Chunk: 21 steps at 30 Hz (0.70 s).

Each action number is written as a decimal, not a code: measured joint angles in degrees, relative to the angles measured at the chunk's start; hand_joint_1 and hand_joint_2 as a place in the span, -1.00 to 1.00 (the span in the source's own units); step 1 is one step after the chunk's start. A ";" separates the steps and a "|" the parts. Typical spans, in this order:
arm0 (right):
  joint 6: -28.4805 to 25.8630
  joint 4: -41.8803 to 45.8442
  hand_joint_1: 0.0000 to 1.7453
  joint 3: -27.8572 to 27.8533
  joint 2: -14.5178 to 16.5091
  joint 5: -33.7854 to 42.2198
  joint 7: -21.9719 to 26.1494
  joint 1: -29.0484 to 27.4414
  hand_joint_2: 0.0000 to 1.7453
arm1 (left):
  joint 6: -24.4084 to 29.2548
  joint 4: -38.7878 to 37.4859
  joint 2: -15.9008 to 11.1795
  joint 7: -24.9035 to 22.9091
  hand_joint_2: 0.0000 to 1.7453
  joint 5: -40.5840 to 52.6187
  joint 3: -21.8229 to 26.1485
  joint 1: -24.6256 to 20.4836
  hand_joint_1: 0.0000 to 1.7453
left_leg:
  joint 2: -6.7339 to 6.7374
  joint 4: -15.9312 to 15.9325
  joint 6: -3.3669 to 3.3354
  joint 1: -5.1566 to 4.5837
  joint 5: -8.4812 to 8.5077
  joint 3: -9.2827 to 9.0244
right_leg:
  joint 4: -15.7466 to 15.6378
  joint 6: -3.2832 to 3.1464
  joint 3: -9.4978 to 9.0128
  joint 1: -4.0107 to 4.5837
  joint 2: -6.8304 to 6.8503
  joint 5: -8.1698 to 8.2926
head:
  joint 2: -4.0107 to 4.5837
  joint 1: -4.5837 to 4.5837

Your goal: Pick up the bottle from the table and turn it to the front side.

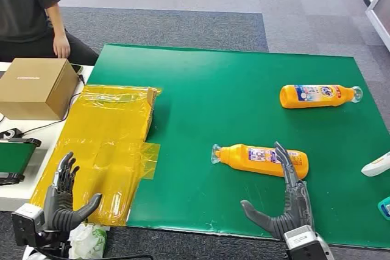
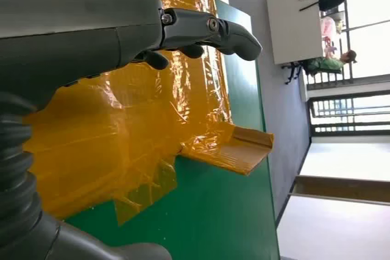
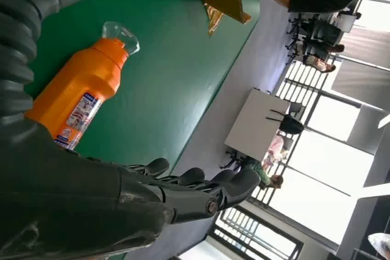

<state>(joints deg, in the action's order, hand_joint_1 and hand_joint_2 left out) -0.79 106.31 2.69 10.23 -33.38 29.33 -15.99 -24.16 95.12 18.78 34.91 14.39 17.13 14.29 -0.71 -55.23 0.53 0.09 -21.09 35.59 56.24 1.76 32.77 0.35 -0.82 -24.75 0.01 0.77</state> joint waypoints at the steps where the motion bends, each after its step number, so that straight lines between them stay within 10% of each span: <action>1: 0.00 0.00 -1.00 -0.01 0.00 0.00 0.00 0.00 1.00 | 0.00 0.00 0.00 0.00 1.00 0.00 0.01 0.00 -1.00 | 0.00 0.00 0.00 0.00 0.00 0.00 | 0.00 0.00 0.00 0.00 0.00 0.00 | 0.00 0.00; 8: -1.29 0.00 -1.00 -0.22 -0.01 -3.37 -1.05 0.11 1.00 | -0.48 0.00 0.00 0.03 1.00 -0.04 0.13 0.00 -1.00 | 0.00 0.00 0.00 0.00 0.00 0.00 | 0.00 0.00 0.00 0.00 0.00 0.00 | 0.00 0.00; 21: -0.58 -10.13 -1.00 -1.61 -9.78 -32.83 -23.65 10.90 1.00 | -3.06 -4.98 -1.51 4.87 1.00 -1.15 2.59 -2.88 -1.00 | 0.00 -0.01 -0.09 -0.06 0.10 0.01 | 0.00 0.12 -0.02 -0.07 0.00 0.13 | 0.00 0.01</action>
<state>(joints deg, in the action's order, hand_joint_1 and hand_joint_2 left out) -1.37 96.18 1.08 0.45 -66.20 5.68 -5.09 -27.23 90.14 17.27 39.77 13.24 19.72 11.40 -0.71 -55.24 0.45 0.03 -20.99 35.59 56.24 1.88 32.75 0.28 -0.83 -24.62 0.01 0.78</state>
